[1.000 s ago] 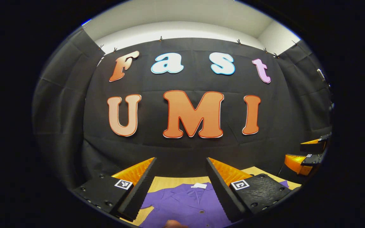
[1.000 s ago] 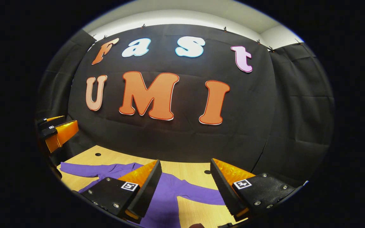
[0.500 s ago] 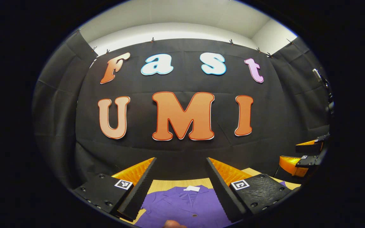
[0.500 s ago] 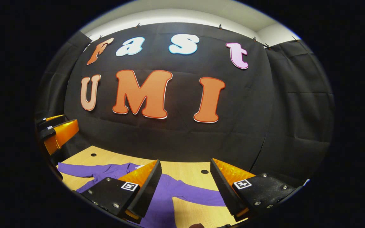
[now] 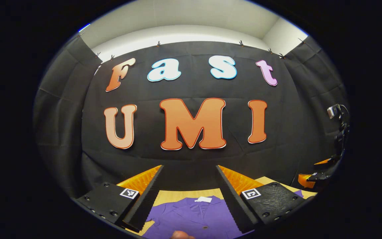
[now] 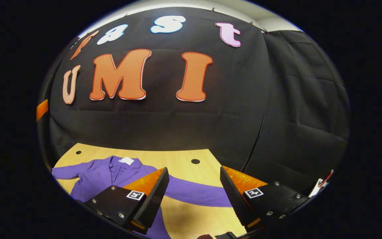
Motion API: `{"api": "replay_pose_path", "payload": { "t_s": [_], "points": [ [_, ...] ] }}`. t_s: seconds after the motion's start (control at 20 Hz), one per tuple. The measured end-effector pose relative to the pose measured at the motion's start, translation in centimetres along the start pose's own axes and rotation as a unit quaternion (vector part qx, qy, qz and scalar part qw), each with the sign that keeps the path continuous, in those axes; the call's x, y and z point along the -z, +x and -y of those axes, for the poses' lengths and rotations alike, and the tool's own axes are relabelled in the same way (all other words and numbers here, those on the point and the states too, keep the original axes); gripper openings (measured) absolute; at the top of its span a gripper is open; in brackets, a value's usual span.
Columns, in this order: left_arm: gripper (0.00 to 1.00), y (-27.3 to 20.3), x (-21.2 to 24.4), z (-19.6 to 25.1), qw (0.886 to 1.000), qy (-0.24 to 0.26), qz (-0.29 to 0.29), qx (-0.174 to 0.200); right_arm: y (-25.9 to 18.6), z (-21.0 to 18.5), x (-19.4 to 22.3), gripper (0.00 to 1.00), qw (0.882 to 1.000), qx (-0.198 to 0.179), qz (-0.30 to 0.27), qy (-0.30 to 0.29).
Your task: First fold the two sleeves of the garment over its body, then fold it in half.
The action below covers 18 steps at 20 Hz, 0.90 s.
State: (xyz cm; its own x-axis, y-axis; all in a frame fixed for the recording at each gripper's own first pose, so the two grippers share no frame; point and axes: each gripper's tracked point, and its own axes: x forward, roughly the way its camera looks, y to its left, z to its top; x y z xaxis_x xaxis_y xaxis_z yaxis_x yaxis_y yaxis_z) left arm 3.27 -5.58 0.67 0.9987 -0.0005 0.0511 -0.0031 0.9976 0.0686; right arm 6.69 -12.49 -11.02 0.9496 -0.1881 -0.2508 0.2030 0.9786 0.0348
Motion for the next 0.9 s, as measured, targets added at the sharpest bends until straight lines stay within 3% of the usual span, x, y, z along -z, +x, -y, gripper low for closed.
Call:
{"api": "replay_pose_path", "payload": {
  "t_s": [0.4, 0.7, 0.9],
  "points": [
    [0.96, -0.3, 0.4, -0.8, 0.999, 0.021, -0.017, -0.044, 6.7, 7.2, 7.6, 0.94, 0.99, 0.043, -0.131, 0.021],
    [0.96, -0.6, 1.1, -0.7, 0.996, 0.034, -0.035, -0.079, 10.7, 9.5, 11.9, 0.94, 0.972, 0.027, -0.224, 0.07],
    [0.96, -0.9, 1.6, -0.5, 0.993, 0.037, -0.05, -0.1, 12.9, 11.6, 13.8, 0.94, 0.96, 0.031, -0.271, 0.063]
  ]
}}
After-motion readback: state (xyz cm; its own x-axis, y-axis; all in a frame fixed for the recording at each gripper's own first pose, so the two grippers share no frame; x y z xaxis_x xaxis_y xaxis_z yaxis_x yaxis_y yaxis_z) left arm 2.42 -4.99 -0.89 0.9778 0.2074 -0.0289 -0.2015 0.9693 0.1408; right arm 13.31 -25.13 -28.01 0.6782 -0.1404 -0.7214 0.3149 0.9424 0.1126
